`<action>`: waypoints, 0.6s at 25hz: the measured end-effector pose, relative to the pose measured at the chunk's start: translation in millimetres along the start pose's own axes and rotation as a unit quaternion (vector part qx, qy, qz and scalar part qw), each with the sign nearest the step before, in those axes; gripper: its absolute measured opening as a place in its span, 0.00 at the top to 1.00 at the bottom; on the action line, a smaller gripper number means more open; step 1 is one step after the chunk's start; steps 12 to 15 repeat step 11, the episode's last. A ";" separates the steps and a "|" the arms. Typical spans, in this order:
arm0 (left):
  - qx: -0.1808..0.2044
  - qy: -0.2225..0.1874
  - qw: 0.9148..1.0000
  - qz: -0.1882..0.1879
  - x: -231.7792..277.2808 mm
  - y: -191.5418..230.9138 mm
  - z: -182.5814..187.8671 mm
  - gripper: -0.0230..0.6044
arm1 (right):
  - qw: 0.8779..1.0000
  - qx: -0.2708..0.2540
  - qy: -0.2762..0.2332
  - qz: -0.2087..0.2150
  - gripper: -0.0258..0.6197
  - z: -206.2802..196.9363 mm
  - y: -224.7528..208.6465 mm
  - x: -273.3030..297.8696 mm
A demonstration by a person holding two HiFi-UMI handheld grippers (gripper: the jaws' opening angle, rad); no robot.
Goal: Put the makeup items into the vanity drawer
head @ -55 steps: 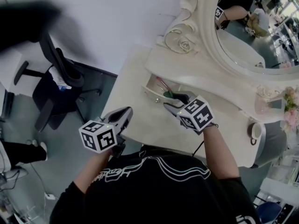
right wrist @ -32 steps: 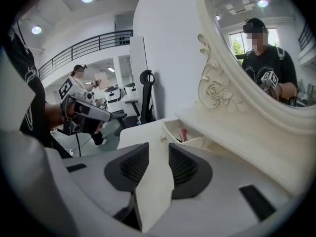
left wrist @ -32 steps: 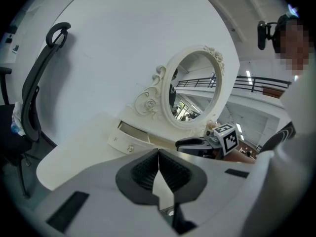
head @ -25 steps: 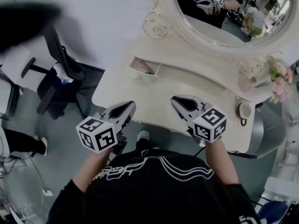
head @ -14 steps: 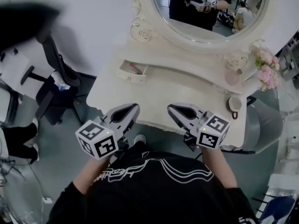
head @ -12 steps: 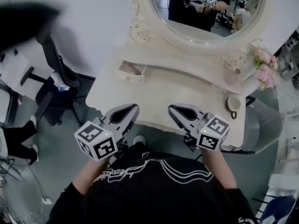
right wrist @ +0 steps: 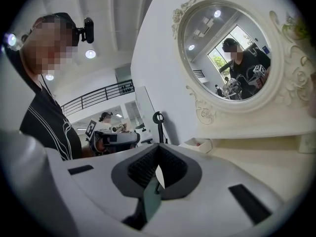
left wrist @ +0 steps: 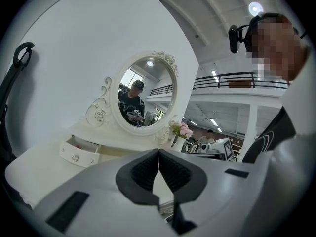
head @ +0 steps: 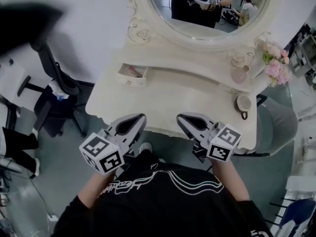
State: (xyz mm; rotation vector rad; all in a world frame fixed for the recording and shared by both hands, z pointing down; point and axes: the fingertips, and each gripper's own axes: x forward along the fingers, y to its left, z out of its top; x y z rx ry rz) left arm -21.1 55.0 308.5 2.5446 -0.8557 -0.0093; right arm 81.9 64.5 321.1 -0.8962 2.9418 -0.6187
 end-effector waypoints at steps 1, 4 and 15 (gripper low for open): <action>-0.001 0.002 1.000 -0.001 1.1 0.1 -1.9 0.93 | 1.000 0.001 0.001 -0.002 0.92 -2.0 -0.8 -0.8; -0.007 0.005 1.000 -0.004 4.1 1.2 -6.8 0.93 | 1.000 0.006 0.001 -0.009 0.92 -5.6 -3.8 -2.9; -0.023 0.020 0.999 0.013 9.0 13.0 -16.9 0.93 | 1.000 -0.003 0.010 -0.016 0.92 -8.2 -6.6 -3.0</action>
